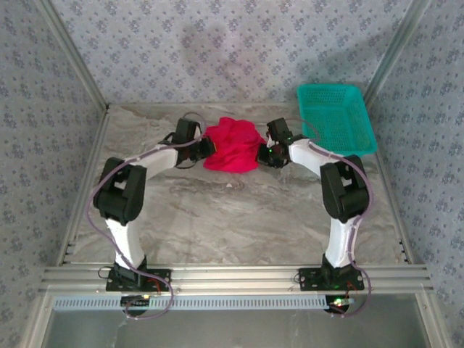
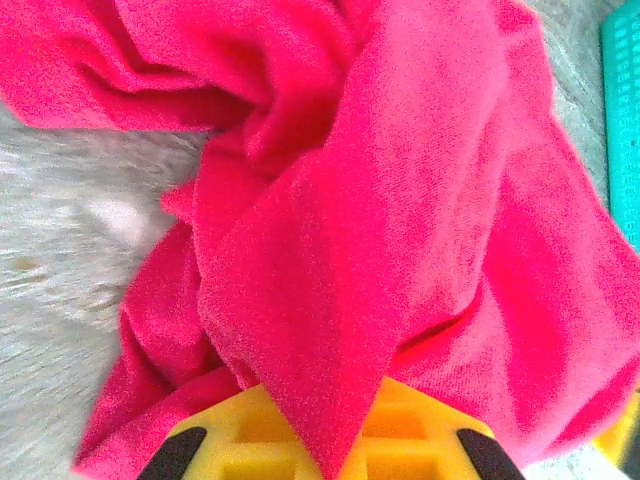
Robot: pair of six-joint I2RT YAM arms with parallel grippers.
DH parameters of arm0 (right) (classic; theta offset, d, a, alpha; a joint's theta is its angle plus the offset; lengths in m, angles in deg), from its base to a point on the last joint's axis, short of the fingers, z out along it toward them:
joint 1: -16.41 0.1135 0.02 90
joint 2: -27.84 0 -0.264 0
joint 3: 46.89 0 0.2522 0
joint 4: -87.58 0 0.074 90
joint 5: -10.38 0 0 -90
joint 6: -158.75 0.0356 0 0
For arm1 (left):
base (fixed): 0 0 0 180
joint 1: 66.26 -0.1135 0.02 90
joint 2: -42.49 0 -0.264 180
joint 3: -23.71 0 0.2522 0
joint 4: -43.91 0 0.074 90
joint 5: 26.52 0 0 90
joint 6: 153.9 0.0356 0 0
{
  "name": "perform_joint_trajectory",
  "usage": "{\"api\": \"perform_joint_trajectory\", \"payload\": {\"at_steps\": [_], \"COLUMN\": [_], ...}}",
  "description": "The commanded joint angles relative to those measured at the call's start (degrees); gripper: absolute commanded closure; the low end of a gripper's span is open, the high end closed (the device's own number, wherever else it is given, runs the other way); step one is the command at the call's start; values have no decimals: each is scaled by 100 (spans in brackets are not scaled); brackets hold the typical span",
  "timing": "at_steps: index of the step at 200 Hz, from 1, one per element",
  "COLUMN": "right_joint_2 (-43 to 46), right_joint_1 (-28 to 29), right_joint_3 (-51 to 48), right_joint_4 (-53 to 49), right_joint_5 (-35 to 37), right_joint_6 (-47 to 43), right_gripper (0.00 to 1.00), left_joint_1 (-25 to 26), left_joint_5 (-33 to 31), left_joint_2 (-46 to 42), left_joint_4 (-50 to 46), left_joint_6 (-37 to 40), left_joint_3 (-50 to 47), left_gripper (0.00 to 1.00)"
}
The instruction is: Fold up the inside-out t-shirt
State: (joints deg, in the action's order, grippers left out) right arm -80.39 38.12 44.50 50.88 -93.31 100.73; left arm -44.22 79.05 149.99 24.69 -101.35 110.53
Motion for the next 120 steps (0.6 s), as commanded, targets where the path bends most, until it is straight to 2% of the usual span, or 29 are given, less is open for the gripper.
{"api": "perform_joint_trajectory", "payload": {"at_steps": [1, 33, 58, 80, 107, 111, 115, 116, 120], "right_joint_2": [1299, 2533, 2896, 2723, 1754, 1557, 1342, 1252, 1083], "right_joint_1": [62, -46, -140, -263, -603, -653, -695, -715, -736], "right_joint_3": [528, 1056, 1416, 1396, 1563, 1640, 1744, 1810, 1919], "right_joint_4": [-1022, -2086, -2426, -2101, -1658, -1608, -1597, -1614, -1661], "right_joint_5": [155, -166, -538, -764, -986, -1007, -1003, -975, -906], "right_joint_6": [-587, -704, -684, -427, -81, -38, -27, -26, -26], "right_gripper": [100, 100, 100, 100, 100, 94, 81, 74, 68], "left_joint_1": [-149, -377, -446, -464, -570, -605, -640, -649, -692], "left_joint_5": [-708, -1241, -1191, -958, -801, -758, -729, -717, -693], "left_joint_2": [-1055, -2290, -3146, -3293, -2586, -2401, -2189, -2145, -1922], "left_joint_4": [-1467, -2786, -2919, -2809, -2728, -2751, -2830, -2852, -2971], "left_joint_6": [557, 765, 586, 432, 414, 414, 414, 414, 422], "left_joint_3": [544, 961, 925, 858, 947, 1009, 1122, 1153, 1307], "left_gripper": [100, 100, 100, 100, 100, 100, 100, 100, 97]}}
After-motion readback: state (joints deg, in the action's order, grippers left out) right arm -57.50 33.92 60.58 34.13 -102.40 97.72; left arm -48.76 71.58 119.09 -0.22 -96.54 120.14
